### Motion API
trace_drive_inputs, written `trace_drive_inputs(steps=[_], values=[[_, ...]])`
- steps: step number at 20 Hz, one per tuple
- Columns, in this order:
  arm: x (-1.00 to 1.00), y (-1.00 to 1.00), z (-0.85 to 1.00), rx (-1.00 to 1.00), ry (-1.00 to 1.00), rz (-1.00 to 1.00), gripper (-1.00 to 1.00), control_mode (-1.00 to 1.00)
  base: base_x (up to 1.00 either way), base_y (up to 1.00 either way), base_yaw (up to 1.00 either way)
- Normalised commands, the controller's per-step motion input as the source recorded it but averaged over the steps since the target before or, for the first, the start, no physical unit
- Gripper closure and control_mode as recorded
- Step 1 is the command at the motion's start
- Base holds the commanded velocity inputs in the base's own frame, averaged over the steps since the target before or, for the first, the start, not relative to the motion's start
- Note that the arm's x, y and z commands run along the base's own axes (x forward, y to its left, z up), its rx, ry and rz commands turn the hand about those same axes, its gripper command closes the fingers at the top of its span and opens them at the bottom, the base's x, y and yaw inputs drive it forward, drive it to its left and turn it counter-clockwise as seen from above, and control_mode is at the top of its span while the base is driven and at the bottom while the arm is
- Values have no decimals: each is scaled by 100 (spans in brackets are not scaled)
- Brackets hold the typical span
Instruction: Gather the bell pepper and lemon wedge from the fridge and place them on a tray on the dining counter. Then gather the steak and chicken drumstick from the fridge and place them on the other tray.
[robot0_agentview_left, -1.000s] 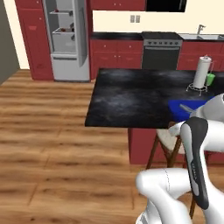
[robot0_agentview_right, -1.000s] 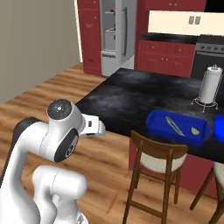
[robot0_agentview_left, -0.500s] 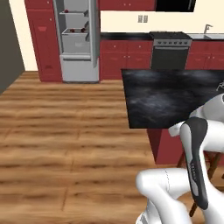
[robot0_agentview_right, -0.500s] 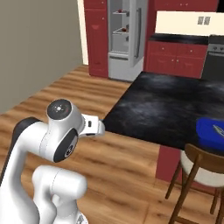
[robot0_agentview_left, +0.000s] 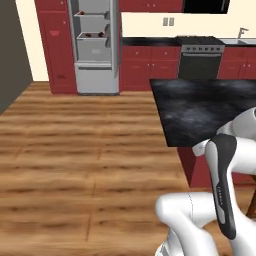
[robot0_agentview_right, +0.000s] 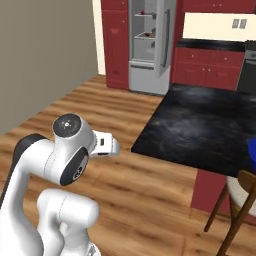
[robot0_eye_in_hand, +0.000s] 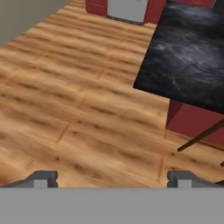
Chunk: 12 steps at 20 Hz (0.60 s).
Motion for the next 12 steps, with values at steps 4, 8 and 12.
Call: trace_drive_inputs(steps=[4, 8, 12], values=[[0, 0, 0, 0, 0, 0, -100, 100, 1, 53, 0], [0, 0, 0, 0, 0, 0, -100, 100, 26, 100, -7], [0, 0, 0, 0, 0, 0, -100, 100, 37, 100, -12]])
